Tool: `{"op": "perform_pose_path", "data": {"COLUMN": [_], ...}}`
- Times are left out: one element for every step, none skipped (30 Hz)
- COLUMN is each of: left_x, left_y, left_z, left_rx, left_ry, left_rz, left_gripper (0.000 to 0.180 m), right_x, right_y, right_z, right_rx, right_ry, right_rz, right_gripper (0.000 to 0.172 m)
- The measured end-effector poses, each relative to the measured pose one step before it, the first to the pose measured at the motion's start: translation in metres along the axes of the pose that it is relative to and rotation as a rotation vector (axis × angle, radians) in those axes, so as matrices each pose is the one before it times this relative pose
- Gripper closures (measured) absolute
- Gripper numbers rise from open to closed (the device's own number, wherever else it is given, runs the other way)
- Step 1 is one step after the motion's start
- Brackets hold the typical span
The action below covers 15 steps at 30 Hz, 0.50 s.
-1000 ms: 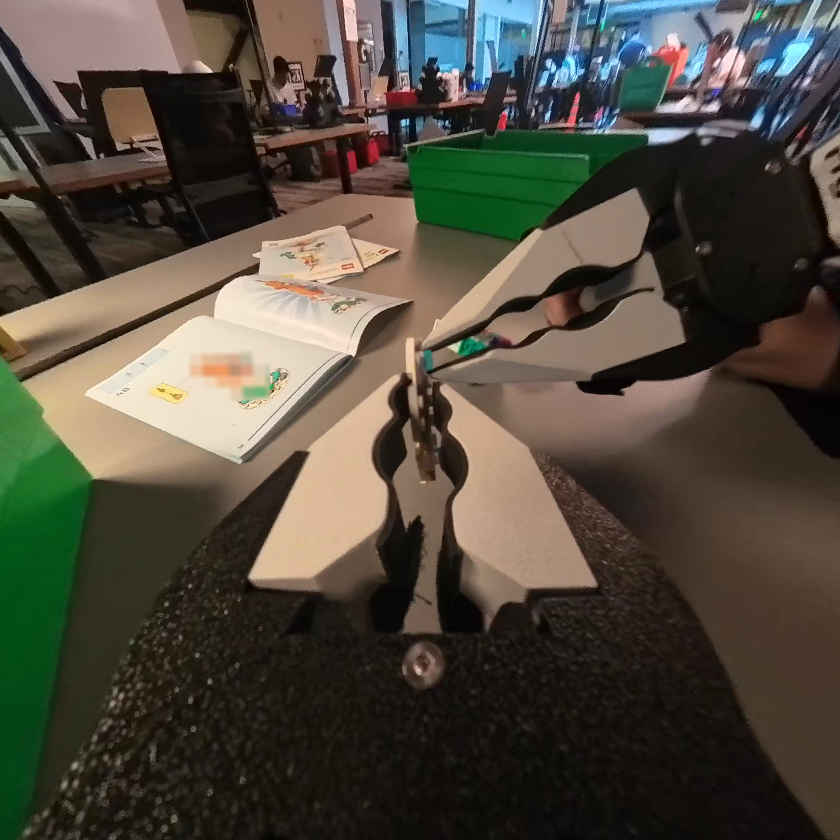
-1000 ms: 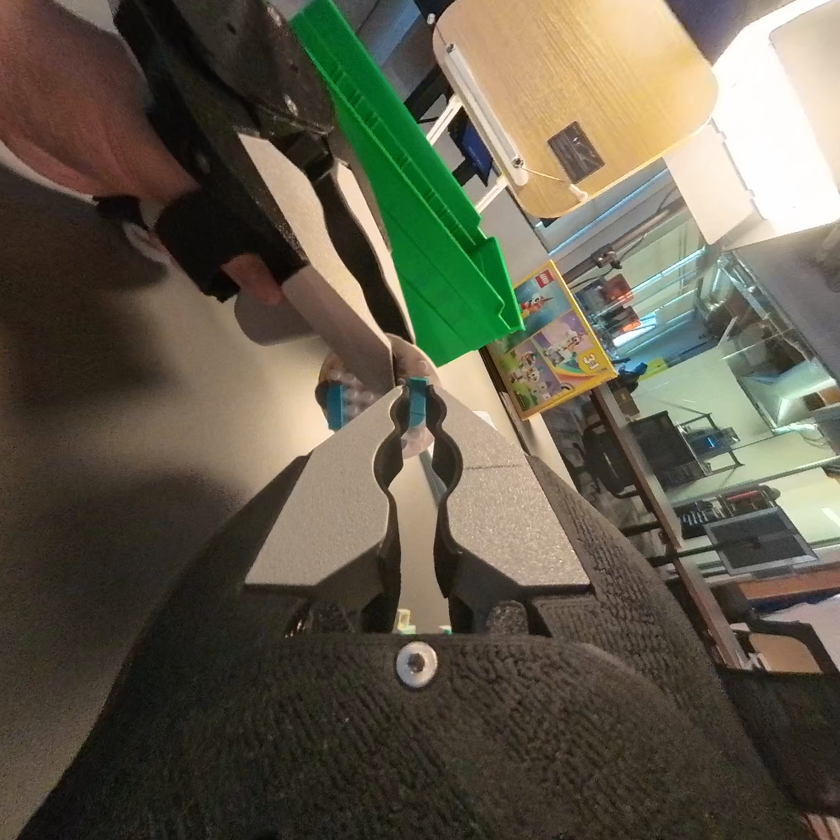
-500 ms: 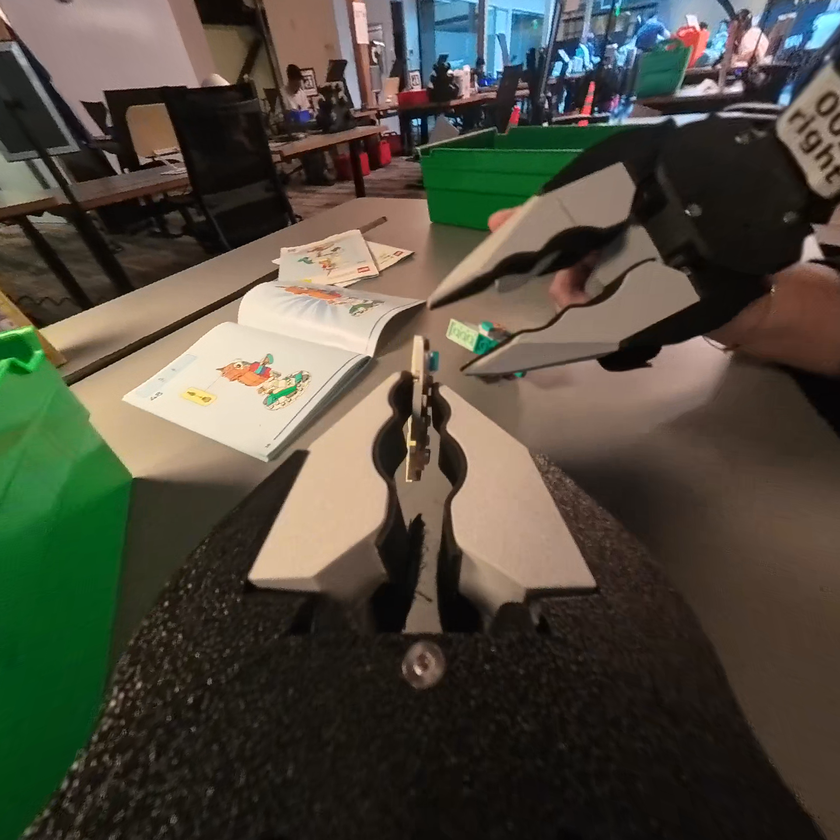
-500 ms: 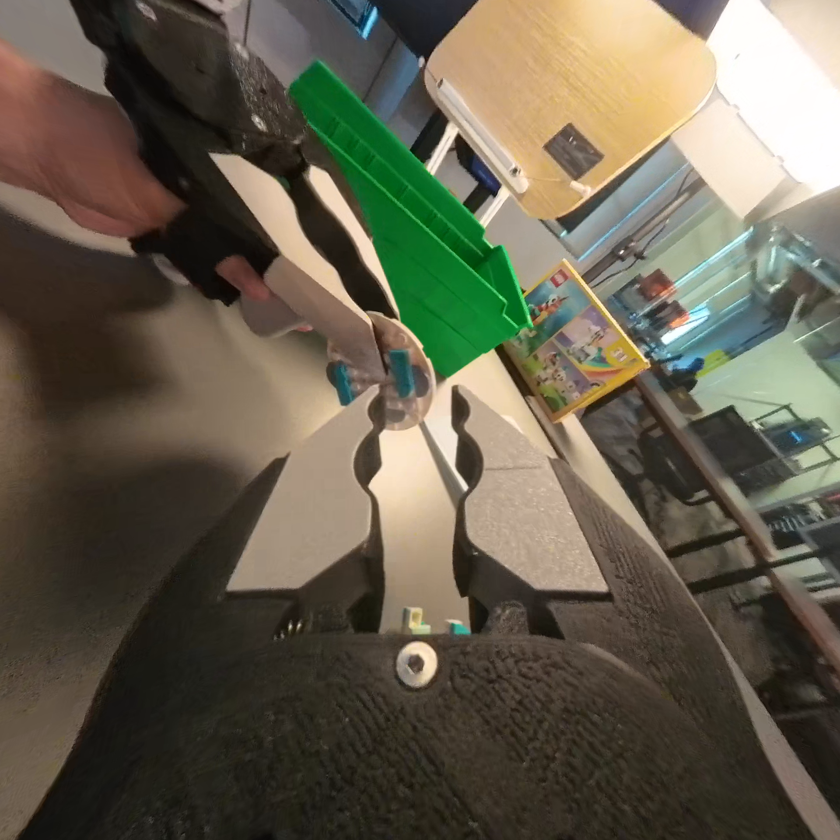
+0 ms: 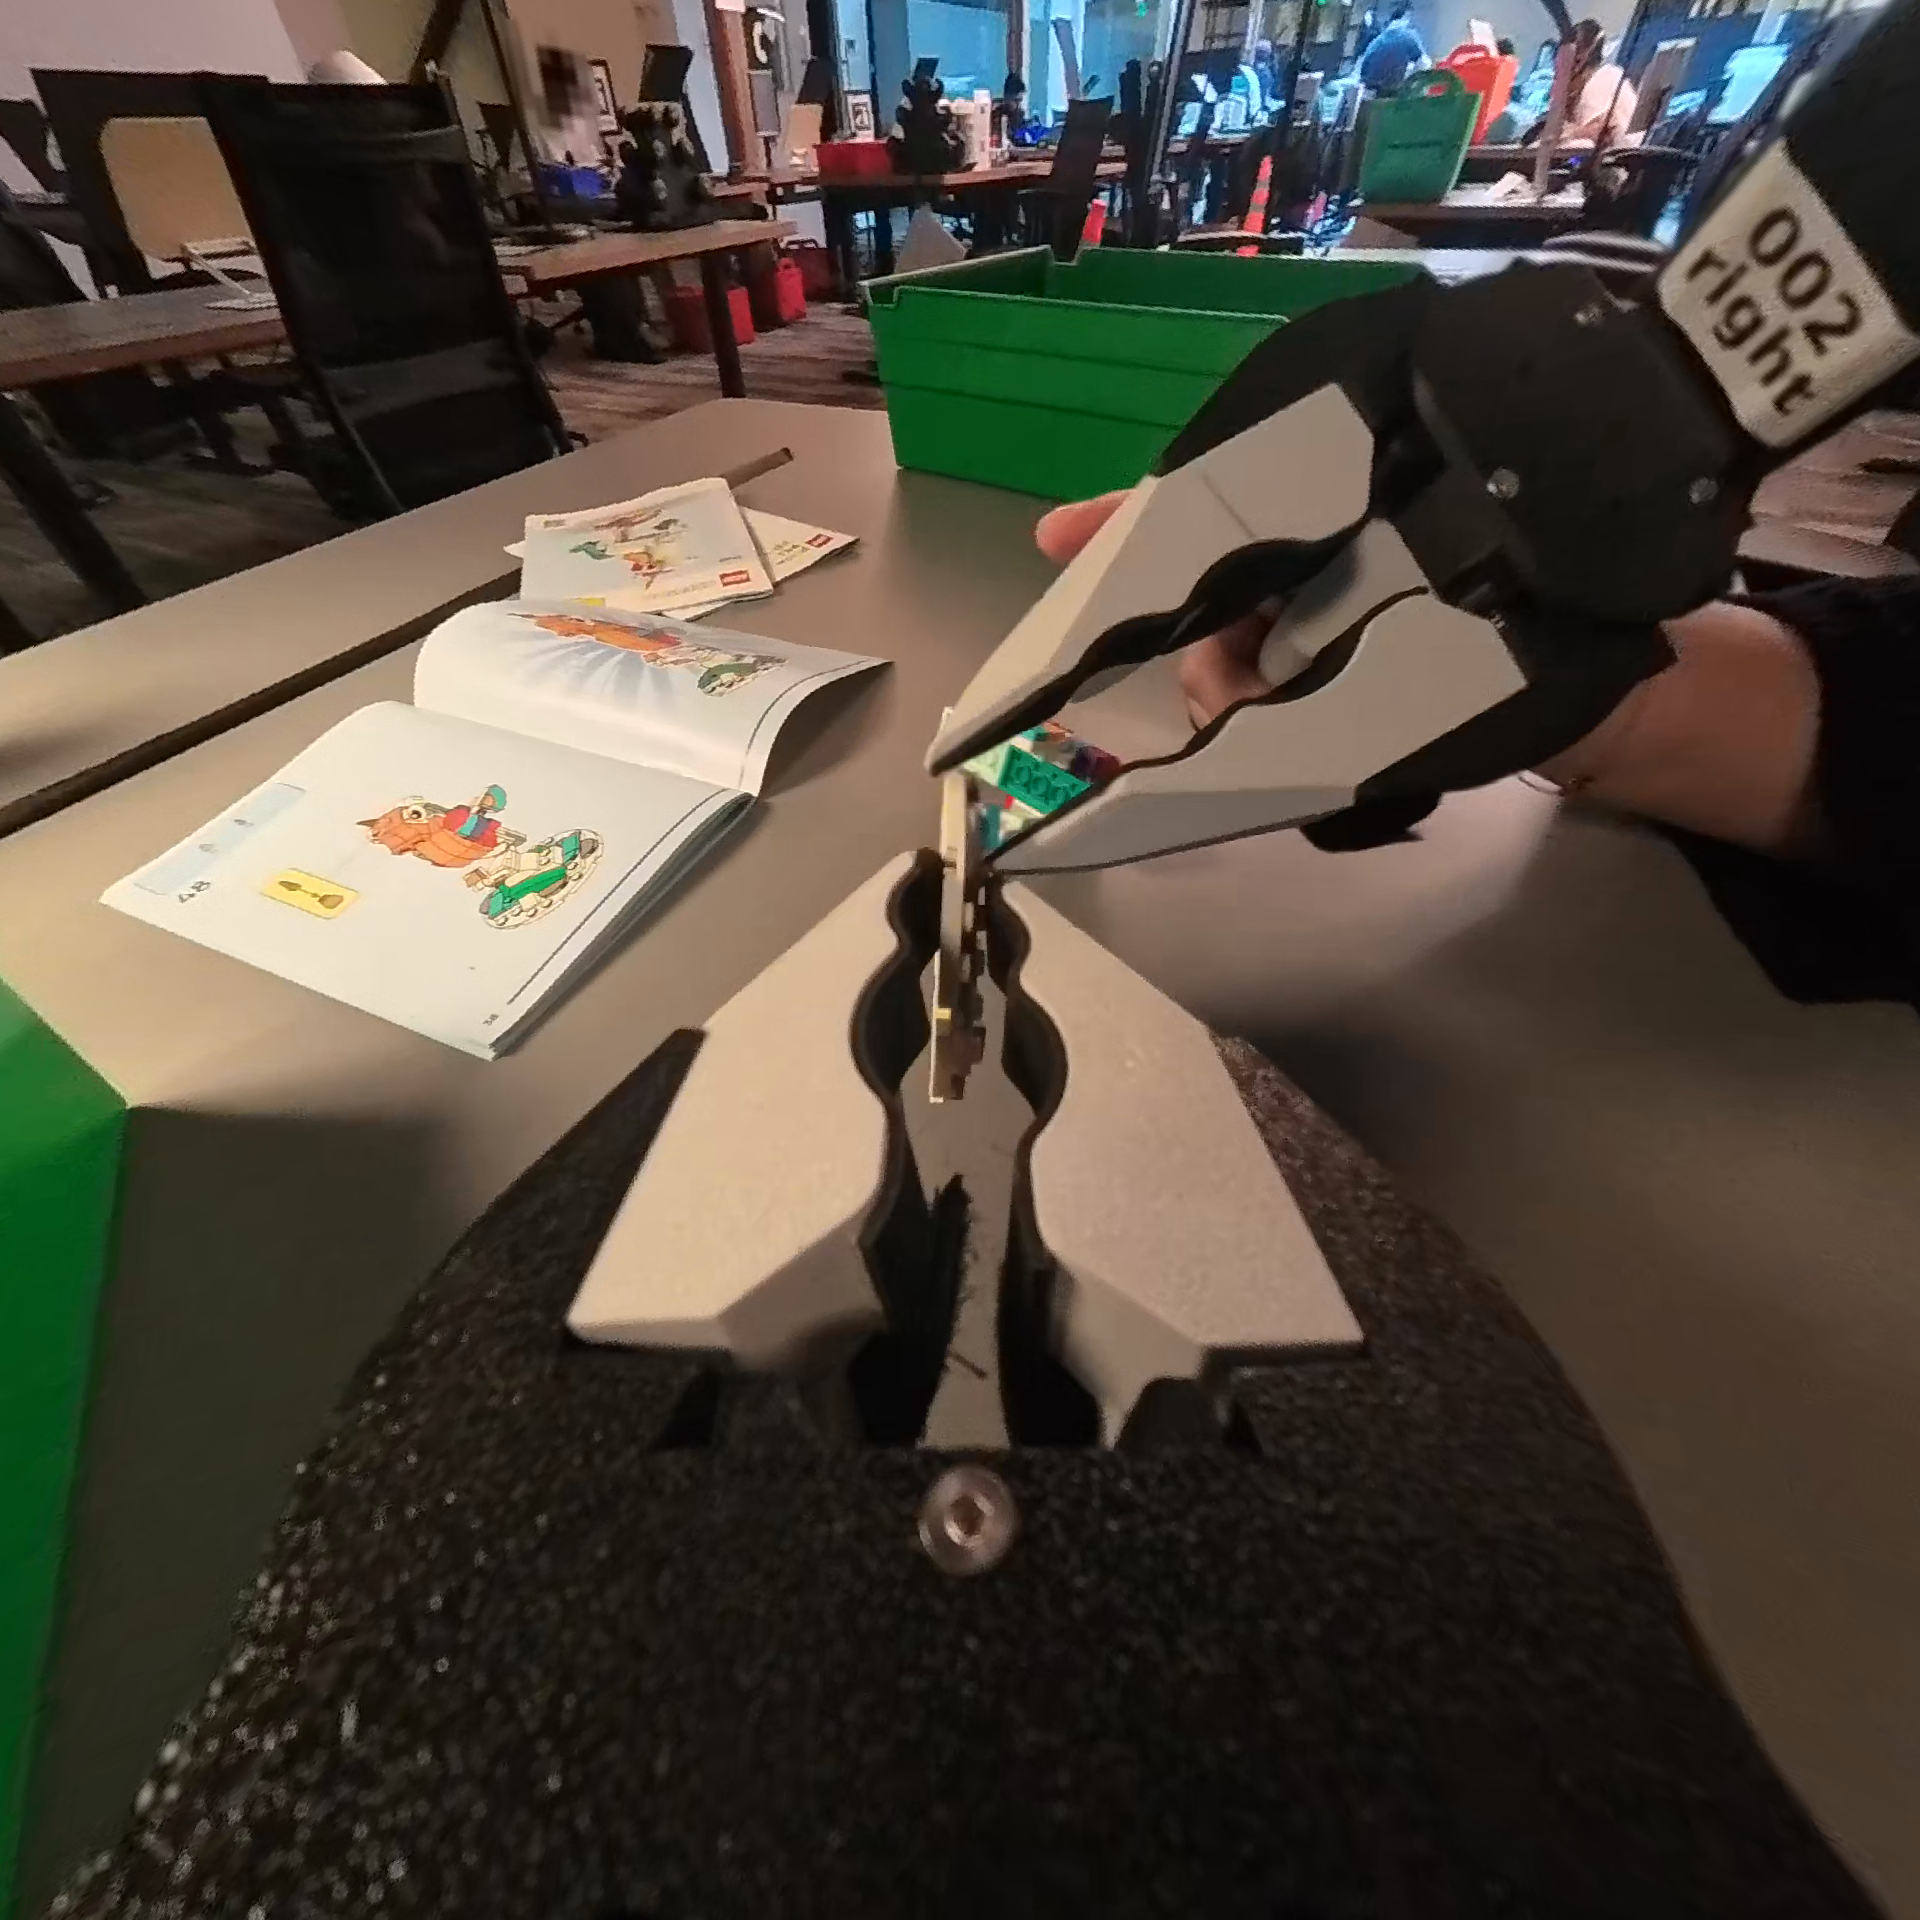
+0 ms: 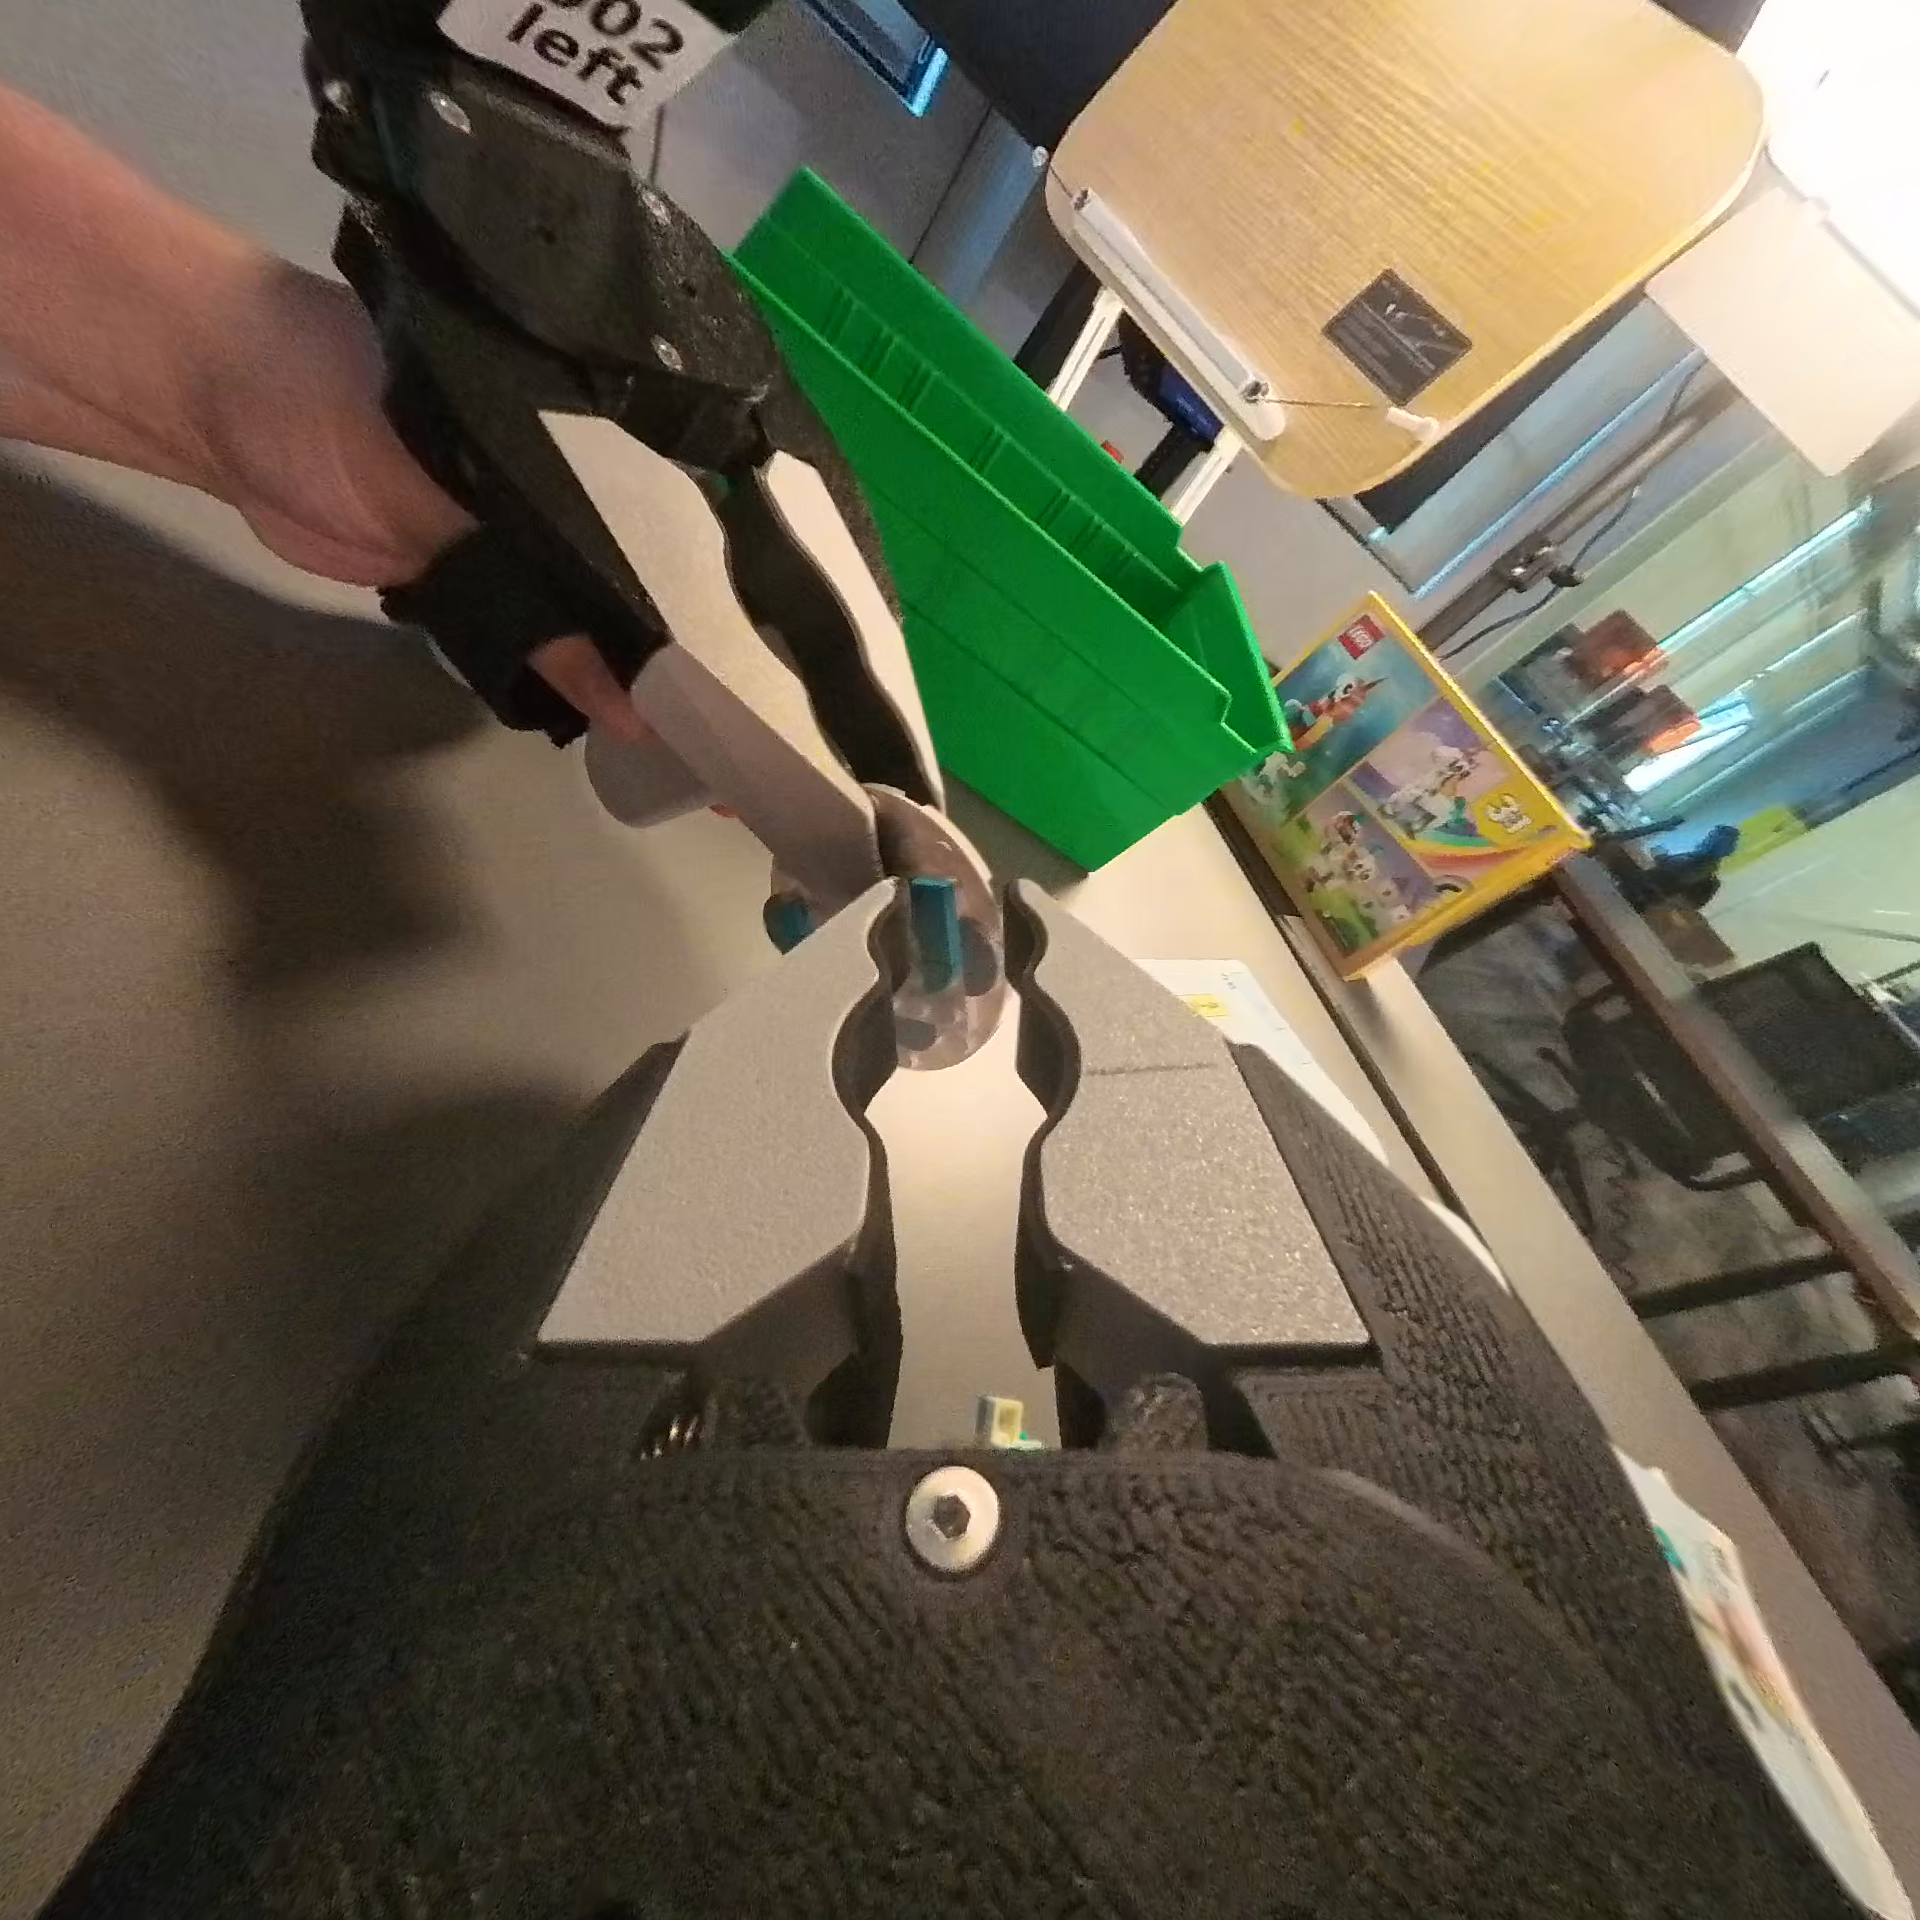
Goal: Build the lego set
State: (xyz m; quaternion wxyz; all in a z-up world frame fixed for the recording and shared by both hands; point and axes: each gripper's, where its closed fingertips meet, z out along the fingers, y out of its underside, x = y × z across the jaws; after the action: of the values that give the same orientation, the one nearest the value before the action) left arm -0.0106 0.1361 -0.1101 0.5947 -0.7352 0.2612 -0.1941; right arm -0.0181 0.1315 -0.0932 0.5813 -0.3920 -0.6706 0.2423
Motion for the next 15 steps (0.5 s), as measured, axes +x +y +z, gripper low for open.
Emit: {"op": "perform_pose_path", "data": {"left_x": [-0.00167, -0.00237, -0.00264, -0.00178, -0.00227, -0.00244, -0.00195, -0.00213, -0.00188, -0.00114, -0.00115, -0.00079, -0.00074, -0.00065, -0.00017], "left_y": [-0.00032, -0.00041, -0.00071, -0.00123, -0.00234, -0.00216, -0.00222, -0.00082, 0.00048, 0.00084, 0.00106, 0.0017, 0.00334, 0.00361, 0.00255], "left_z": [-0.00008, 0.0001, 0.00018, -0.00008, -0.00044, -0.00054, -0.00036, -0.00045, -0.00043, 0.0002, 0.0004, 0.00035, 0.00081, 0.00107, 0.00068], "left_rx": [0.0004, -0.0018, -0.0005, 0.0042, 0.0103, 0.0076, 0.0108, 0.006, -0.002, -0.0032, -0.0044, -0.0081, -0.0161, -0.0151, -0.0124], "left_ry": [-0.0201, -0.029, -0.0309, -0.0219, -0.0197, -0.0195, -0.019, -0.0195, -0.0165, -0.0131, -0.0106, -0.0028, 0.0023, 0.0021, 0.0024], "left_rz": [0.0111, 0.0193, 0.0114, -0.0001, -0.005, -0.0053, -0.0087, -0.0038, 0.0014, -0.0024, 0.0011, 0.0011, -0.0075, -0.003, 0.0023], "left_gripper": [0.176, 0.176, 0.177, 0.176, 0.177, 0.176, 0.176, 0.176, 0.176, 0.176, 0.176, 0.176, 0.176, 0.176, 0.175], "right_x": [0.0011, 0.00143, 0.00151, 0.00168, 0.00214, 0.00183, 0.00056, 0.00123, -0.00011, -0.00019, -0.00015, 0.00068, 0.00206, 0.00118, 0.00041], "right_y": [0.0, 0.00021, -0.00005, -0.00062, -0.0011, -0.00117, -0.00116, -0.00095, -0.00015, 0.00045, 0.00072, 0.00128, 0.0028, 0.00366, 0.00312], "right_z": [0.00095, 0.0013, 0.00146, 0.00098, 0.00074, 0.00145, 0.00169, 0.00169, 0.00146, 0.00142, 0.00134, 0.00114, 0.00137, 0.00165, 0.00152], "right_rx": [-0.0048, -0.0093, -0.011, -0.0112, -0.0119, -0.0141, -0.0149, -0.0112, -0.0102, -0.006, -0.0036, -0.0046, -0.0133, -0.0184, -0.0119], "right_ry": [0.0178, 0.0242, 0.0294, 0.0342, 0.0408, 0.0411, 0.034, 0.0374, 0.0213, 0.01, 0.0026, -0.0012, -0.002, -0.0187, -0.032], "right_rz": [-0.0101, -0.0128, -0.0188, -0.032, -0.0348, -0.023, -0.0214, -0.0245, -0.0214, -0.0047, 0.0121, 0.0219, 0.037, 0.0577, 0.0683], "right_gripper": [0.157, 0.157, 0.158, 0.159, 0.159, 0.16, 0.167, 0.167, 0.167, 0.167, 0.162, 0.157, 0.153, 0.148, 0.143]}}
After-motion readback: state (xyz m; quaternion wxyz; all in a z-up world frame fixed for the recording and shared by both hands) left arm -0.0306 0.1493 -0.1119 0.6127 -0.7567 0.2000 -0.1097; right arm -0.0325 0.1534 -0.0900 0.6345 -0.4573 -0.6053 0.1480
